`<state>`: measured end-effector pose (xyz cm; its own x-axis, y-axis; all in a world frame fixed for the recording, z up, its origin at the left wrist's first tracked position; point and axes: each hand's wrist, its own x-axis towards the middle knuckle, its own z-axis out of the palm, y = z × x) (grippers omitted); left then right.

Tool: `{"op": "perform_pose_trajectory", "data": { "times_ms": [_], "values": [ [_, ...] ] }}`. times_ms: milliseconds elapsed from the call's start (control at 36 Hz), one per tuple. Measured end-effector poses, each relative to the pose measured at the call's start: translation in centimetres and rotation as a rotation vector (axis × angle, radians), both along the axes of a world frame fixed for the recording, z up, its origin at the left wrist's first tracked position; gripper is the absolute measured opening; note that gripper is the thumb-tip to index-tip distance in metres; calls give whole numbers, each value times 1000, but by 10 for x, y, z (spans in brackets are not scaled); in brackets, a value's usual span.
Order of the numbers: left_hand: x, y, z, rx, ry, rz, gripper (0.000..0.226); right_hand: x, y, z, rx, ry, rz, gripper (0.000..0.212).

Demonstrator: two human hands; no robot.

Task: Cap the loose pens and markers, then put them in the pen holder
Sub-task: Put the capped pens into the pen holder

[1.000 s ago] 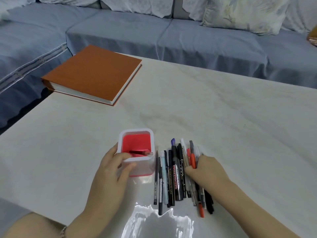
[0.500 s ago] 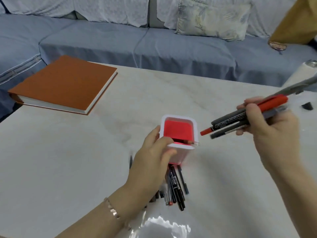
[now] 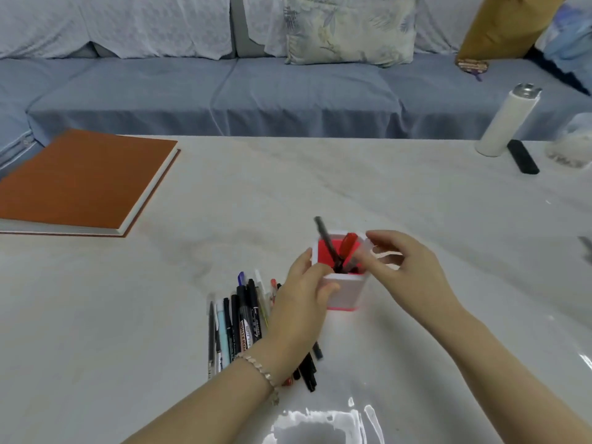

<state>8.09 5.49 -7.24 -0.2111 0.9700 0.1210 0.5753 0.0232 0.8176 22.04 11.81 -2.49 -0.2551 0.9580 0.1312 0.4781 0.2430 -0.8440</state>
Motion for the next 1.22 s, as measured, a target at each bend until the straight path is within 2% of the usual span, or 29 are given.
{"op": "perform_pose_trajectory", "data": {
  "times_ms": [111, 222, 389, 583, 639, 667, 722, 778, 861, 972, 1028, 1083, 1139, 1222],
  "values": [
    [-17, 12, 2, 3, 2, 43, 10, 11, 0, -21, -22, -105, -77, 14],
    [-37, 21, 3, 12, 58, 98, 6, -7, -12, -53, -189, -296, 52, 25],
    [-53, 23, 2, 15, 65, 132, 5, -67, -24, -73, -258, -525, 188, 50],
    [-56, 21, -1, -4, 59, 107, 8, -75, -25, -69, -204, -815, 282, 28],
    [-56, 21, -2, -14, 52, 106, 10, -66, -26, -68, -167, -858, 324, 10],
    [-57, 21, -2, -16, 46, 107, 10, -58, -25, -65, -163, -841, 344, 9],
    [-59, 22, -3, -18, 39, 107, 11, -38, -23, -60, -185, -807, 406, 31],
    [-59, 22, -2, -22, 21, 105, 10, -17, -21, -49, -186, -723, 447, 31],
    [-58, 22, 0, -27, -2, 111, 8, 4, -18, -26, -93, -406, 328, 9],
    [-53, 19, 4, -22, -30, 108, 8, 3, -13, 13, 86, 72, 31, 16],
    [-48, 14, 7, -47, -31, 72, 9, -8, -6, 26, 133, 226, -14, 20],
    [-42, 8, 6, -80, -17, 44, 12, -21, 0, 29, 87, 340, -12, 25],
    [-38, 2, 3, -100, -3, 37, 15, -35, 3, 25, -17, 339, 15, 23],
    [-32, -6, 3, -123, -2, 37, 20, -48, 3, 7, -66, 88, -1, 35]
  ]
}}
